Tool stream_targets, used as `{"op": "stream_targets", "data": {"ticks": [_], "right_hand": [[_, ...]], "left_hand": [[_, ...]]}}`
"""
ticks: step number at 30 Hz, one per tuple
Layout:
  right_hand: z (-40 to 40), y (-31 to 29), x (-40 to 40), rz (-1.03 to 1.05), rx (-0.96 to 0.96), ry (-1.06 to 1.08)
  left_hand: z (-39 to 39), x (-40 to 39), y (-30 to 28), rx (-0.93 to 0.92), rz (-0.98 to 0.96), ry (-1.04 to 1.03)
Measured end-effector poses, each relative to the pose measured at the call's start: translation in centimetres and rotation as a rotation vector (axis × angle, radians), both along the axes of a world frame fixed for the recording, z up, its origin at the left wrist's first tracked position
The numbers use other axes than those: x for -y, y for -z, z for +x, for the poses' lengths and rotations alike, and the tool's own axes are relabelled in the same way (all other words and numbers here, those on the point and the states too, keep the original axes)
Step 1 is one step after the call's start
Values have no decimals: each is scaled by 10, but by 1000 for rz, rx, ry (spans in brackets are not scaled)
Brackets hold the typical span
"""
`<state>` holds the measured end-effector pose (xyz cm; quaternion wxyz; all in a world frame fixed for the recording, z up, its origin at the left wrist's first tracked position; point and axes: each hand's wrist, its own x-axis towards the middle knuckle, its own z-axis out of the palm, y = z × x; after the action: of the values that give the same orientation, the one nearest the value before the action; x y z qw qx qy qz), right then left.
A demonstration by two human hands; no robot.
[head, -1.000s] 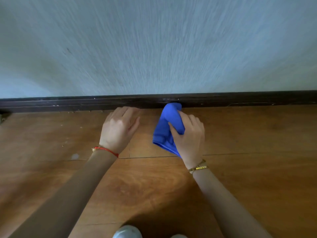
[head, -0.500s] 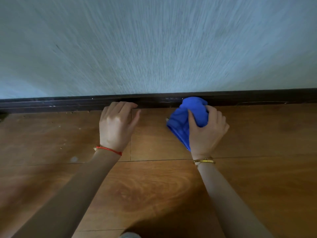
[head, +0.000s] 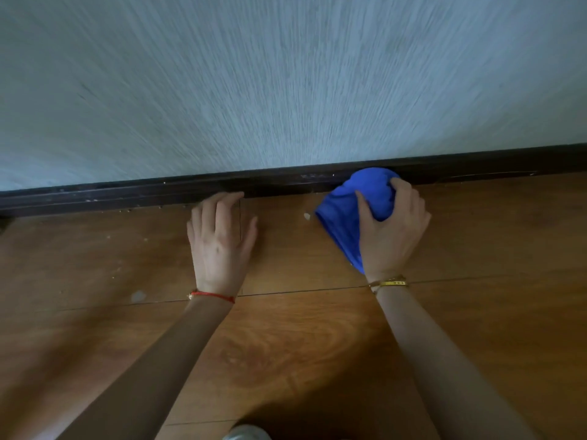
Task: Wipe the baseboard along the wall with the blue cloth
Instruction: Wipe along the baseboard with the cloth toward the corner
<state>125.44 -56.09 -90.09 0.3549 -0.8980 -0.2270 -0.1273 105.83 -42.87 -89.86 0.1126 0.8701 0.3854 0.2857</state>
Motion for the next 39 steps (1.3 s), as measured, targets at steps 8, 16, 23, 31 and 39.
{"op": "stream_targets", "data": {"ticks": [8, 16, 23, 31, 39], "right_hand": [[-23, -3, -22, -54, 125, -202], [-7, -8, -13, -10, 71, -43], [-2, -5, -1, 71, 11, -37], [-19, -12, -25, 38, 148, -153], [9, -8, 6, 137, -21, 26]], "left_hand": [[-25, 21, 34, -157, -79, 16], [-23, 20, 35, -125, -101, 13], [-24, 19, 35, -125, -86, 21], [-26, 18, 36, -142, -103, 26], [-26, 19, 36, -141, -94, 27]]}}
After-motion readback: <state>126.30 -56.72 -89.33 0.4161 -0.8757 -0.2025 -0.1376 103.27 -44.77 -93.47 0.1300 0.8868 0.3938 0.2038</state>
